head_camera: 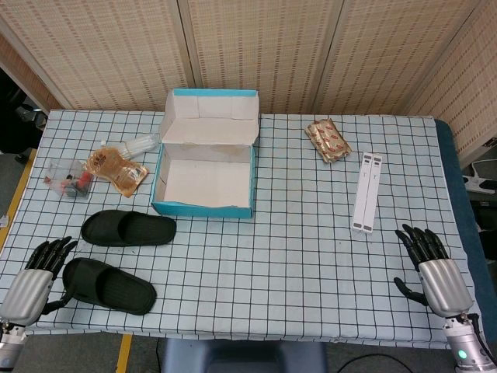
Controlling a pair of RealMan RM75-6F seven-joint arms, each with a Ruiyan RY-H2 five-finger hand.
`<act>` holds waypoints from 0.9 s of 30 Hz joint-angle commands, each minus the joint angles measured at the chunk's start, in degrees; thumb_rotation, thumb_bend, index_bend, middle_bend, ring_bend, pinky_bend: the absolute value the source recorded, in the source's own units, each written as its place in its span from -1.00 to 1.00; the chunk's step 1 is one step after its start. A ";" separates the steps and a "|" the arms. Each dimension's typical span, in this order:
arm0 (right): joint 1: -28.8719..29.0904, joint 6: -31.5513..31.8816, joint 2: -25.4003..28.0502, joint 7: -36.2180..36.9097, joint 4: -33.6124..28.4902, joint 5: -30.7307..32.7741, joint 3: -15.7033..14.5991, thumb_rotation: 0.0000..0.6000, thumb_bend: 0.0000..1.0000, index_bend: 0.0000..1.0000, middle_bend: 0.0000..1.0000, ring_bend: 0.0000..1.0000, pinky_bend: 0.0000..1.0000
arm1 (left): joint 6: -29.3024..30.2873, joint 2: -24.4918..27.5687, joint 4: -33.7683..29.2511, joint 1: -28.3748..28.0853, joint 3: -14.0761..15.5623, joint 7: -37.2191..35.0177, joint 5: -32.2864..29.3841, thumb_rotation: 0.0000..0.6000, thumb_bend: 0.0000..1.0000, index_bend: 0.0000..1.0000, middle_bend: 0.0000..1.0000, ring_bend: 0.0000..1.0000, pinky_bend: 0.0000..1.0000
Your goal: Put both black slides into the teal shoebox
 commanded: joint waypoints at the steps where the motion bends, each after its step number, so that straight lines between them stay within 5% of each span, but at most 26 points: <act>1: -0.21 0.45 1.22 2.12 -0.88 -0.79 -0.43 1.00 -0.65 -1.00 -1.00 -1.00 -1.00 | -0.88 -0.39 1.53 -0.64 1.00 1.26 1.80 1.00 -0.22 -1.00 -1.00 -1.00 -0.94; 11: -1.15 1.97 3.06 3.30 -2.75 -2.36 -1.31 1.00 -0.65 -1.00 -1.00 -1.00 -1.00 | -10.75 4.89 1.50 -3.35 5.74 3.81 2.51 1.00 -0.25 -1.00 -1.00 -1.00 -1.00; 27: -1.18 1.16 3.49 3.10 -3.83 -2.74 -1.80 1.00 -0.65 -1.00 -1.00 -1.00 -1.00 | -21.74 5.29 -0.68 -7.38 4.61 14.55 -5.76 1.00 -0.28 -1.00 -1.00 -1.00 -1.00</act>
